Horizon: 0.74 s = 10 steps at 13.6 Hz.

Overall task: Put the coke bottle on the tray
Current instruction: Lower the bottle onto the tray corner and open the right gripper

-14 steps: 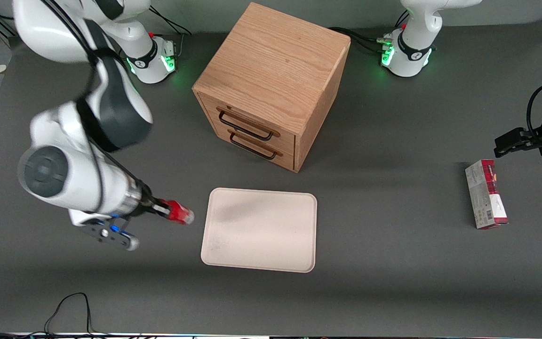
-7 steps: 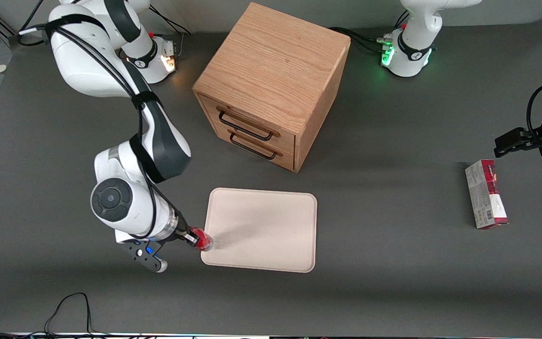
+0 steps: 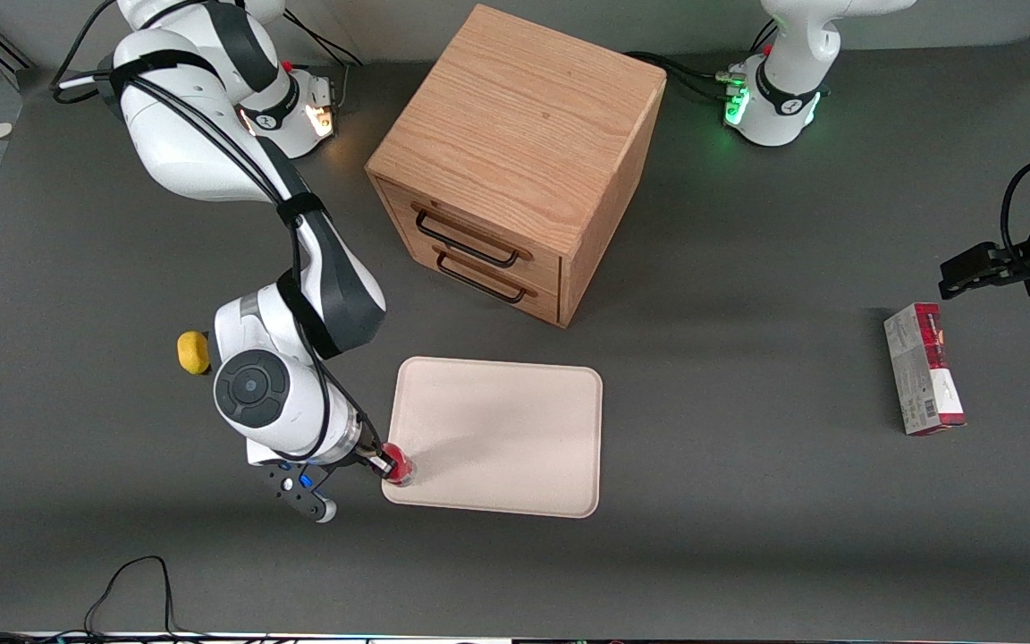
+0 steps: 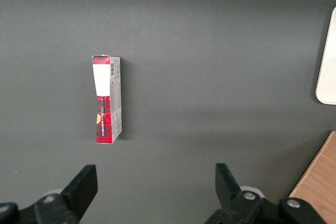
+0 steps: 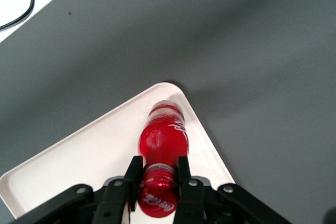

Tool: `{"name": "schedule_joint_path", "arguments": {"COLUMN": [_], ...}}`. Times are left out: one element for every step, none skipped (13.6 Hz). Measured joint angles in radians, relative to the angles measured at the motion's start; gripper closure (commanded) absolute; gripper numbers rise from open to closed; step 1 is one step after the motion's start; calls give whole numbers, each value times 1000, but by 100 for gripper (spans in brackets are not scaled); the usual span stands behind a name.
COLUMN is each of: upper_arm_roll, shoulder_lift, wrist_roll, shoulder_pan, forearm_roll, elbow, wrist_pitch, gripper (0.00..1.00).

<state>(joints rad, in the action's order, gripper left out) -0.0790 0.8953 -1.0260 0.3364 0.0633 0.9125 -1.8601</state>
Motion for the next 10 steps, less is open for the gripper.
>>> {"name": "schedule_joint_path", "arguments": {"upper_arm_roll": [0,0,0,0,0,0,0,0,0,0], "shoulder_lift": [0,0,1,2,3,4,4,5,5,5], "wrist_roll": [-4,-14,-22,-26,-27,-30,-39,-52,-62,-65], "shoulder_pan": [4,8,12,14,14,14,14,14,14,14], "forearm_roll": [0,0,0,0,0,0,0,0,0,1], "elbow": [0,0,0,0,0,0,0,0,0,0], "wrist_pitch": [0,0,0,0,0,-3,-6,-7,-10,-14], "gripper": [100,100,100,100,100,59,1,0,0,0]}}
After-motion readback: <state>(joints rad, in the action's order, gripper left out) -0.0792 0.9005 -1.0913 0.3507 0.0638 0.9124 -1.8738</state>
